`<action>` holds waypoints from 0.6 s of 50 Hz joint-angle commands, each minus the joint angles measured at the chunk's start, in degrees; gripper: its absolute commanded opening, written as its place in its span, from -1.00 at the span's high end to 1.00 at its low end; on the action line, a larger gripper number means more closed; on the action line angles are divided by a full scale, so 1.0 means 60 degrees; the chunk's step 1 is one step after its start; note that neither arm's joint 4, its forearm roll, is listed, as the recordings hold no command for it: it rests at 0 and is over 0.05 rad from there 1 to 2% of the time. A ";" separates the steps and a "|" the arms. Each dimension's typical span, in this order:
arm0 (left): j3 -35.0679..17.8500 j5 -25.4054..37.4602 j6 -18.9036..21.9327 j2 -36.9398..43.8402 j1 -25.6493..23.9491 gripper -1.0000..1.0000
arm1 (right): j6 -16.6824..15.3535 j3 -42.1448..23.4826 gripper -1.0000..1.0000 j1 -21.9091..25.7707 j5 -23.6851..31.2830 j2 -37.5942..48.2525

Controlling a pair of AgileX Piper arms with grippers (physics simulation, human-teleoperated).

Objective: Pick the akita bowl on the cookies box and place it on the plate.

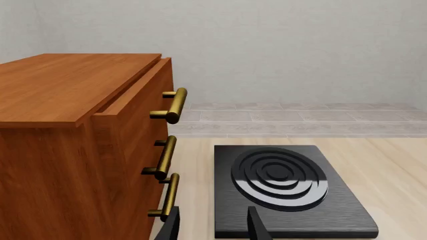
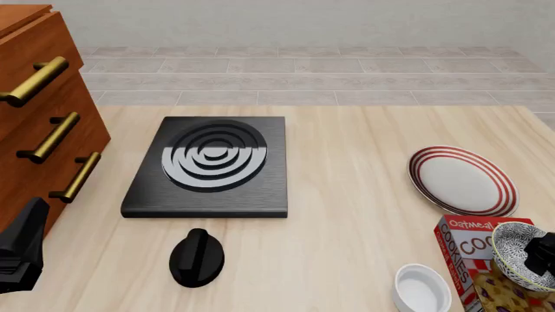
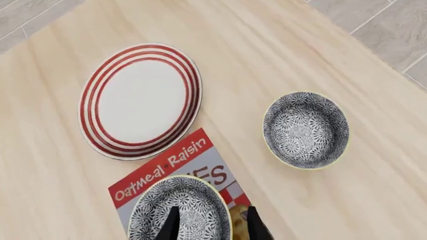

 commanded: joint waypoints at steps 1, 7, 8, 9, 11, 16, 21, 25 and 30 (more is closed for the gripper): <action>0.0000 0.0000 0.0000 0.0000 0.0000 -1.00 | 0.0014 0.0092 -1.00 -0.0007 -0.0158 0.0098; 0.0000 0.0000 0.0000 0.0000 0.0000 -1.00 | 0.0015 0.0127 -1.00 -0.0011 -0.0211 0.0143; 0.0000 0.0000 0.0000 0.0000 0.0000 -1.00 | 0.0007 0.0134 -1.00 -0.0005 -0.0232 0.0161; 0.0000 0.0000 0.0000 0.0000 0.0000 -1.00 | 0.0036 0.0176 -1.00 0.0017 -0.0315 0.0229; 0.0000 0.0000 0.0000 0.0000 0.0000 -1.00 | 0.0019 0.0238 -1.00 0.0025 -0.0475 0.0367; 0.0000 0.0000 0.0000 0.0000 0.0000 -1.00 | 0.0027 0.0236 -1.00 0.0065 -0.0466 0.0369; 0.0000 0.0000 0.0000 0.0000 0.0000 -1.00 | 0.0042 0.0354 -1.00 0.0062 -0.0610 0.0467; 0.0000 0.0000 0.0000 0.0000 0.0000 -1.00 | 0.0075 0.0409 -1.00 0.0120 -0.0648 0.0471; 0.0000 0.0000 0.0000 0.0000 0.0000 -1.00 | 0.0099 0.0444 -1.00 0.0146 -0.0704 0.0502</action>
